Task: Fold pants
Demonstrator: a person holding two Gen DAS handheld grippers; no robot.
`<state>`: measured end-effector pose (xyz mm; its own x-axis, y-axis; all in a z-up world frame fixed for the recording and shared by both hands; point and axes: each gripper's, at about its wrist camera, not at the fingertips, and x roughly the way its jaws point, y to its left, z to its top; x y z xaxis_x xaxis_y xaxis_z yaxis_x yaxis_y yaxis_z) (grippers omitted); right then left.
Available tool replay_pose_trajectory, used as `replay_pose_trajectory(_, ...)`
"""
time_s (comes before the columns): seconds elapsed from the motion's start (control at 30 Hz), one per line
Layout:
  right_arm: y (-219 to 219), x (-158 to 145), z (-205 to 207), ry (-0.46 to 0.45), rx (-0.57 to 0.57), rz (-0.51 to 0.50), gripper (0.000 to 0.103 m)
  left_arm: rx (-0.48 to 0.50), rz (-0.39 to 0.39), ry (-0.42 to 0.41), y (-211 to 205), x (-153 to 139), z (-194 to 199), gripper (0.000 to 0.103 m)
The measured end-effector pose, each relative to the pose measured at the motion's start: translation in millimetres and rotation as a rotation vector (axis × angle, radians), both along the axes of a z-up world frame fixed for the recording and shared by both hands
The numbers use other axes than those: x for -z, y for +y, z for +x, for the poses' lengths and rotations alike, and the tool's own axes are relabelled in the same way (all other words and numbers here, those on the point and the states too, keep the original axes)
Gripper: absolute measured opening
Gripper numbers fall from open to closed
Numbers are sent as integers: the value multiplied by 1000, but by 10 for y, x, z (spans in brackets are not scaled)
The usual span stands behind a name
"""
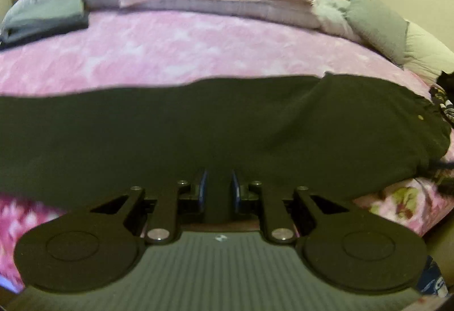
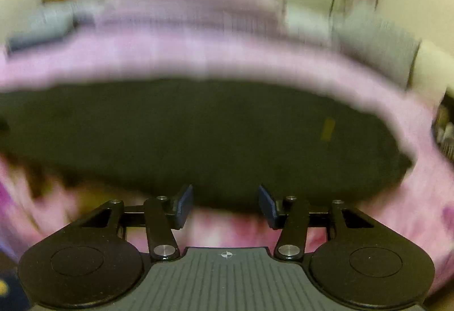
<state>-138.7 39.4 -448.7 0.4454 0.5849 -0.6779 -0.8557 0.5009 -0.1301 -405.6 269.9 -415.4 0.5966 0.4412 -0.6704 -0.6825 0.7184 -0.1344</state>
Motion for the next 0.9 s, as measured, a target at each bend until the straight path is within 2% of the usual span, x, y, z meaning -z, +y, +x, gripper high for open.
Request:
replay_pose_trajectory(0.03,-10,32,-27,-5,24,12,49,-6,5,-1,-12,-21,-31,15)
replay_pose_trajectory(0.13,-56,-109,-22,101,117,25,49,-22,-5,5,-30,-116,-158,26)
replay_pose_trajectory(0.23,-221,-382,-239,67,133,105,49,-45,-28,7,-12,-220,-284,30)
replay_pose_trajectory(0.33,-373,-625,-452,71,150,163,59,-59,-52,3,-68,-378,-444,37)
replay_pose_trajectory(0.5,-529,-918,-721,88,166,237,68,-60,-25,4,-247,-576,-676,47)
replay_pose_trajectory(0.7,-634,-1122,-1044,75,138,252,70,-73,-3,19,-458,-715,-947,51)
replay_pose_trajectory(0.9,-700,-1201,-1267,59,101,261,71,-57,18,43,-633,-769,-1068,53)
